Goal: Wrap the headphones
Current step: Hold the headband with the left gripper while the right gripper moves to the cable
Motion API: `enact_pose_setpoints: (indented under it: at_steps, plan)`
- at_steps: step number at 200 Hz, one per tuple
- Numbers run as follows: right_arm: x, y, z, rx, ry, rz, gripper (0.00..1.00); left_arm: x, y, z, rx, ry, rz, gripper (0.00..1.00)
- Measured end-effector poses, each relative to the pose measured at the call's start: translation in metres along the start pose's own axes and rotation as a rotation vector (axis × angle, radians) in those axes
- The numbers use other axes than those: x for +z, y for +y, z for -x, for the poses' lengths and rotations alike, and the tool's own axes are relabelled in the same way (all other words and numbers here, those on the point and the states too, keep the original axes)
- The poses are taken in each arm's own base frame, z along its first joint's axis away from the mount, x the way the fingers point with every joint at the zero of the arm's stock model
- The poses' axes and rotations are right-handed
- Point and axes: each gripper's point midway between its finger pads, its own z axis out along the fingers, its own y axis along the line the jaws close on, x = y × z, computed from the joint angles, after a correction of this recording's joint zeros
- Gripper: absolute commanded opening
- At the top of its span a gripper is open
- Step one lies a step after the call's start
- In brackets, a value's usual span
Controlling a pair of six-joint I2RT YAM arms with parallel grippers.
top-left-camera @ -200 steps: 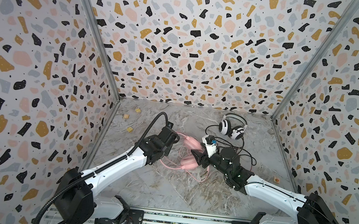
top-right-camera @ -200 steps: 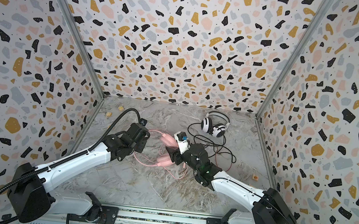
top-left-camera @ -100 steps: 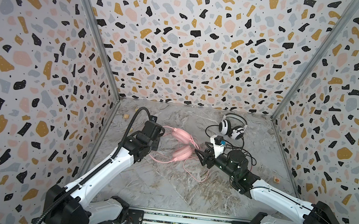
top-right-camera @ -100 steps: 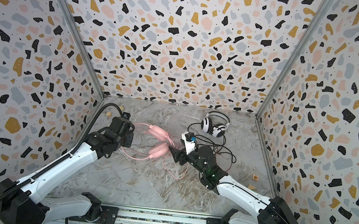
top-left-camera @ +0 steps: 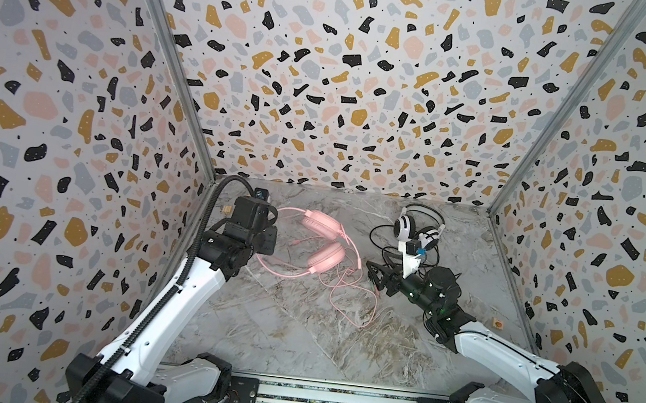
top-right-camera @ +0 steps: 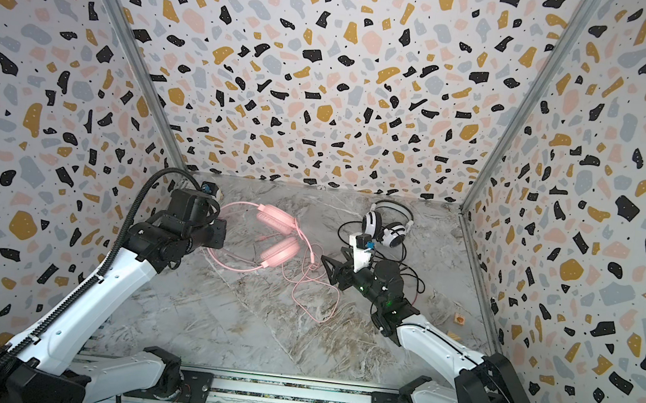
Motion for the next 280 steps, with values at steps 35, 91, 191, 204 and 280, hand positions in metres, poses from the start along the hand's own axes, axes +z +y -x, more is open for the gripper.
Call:
enact_pose_setpoints:
  at_steps: [35,91,191,204,280]
  plan:
    - [0.013,-0.006,-0.030,0.041,0.097,0.029,0.76,-0.004,-0.023,-0.001,0.047,0.036,-0.136,0.00]
    - [0.043,0.003,-0.040,0.083,0.155,0.166,0.77,-0.005,-0.040,-0.020,0.109,0.139,-0.236,0.00]
    - [0.078,0.009,-0.013,0.073,0.134,0.236,0.77,-0.024,-0.050,-0.016,0.118,0.123,-0.316,0.00]
    - [0.079,0.009,-0.011,0.066,0.128,0.238,0.77,-0.026,-0.050,-0.015,0.118,0.118,-0.318,0.00]
    - [0.083,0.011,-0.017,0.068,0.143,0.264,0.79,-0.034,-0.058,-0.020,0.113,0.118,-0.380,0.00]
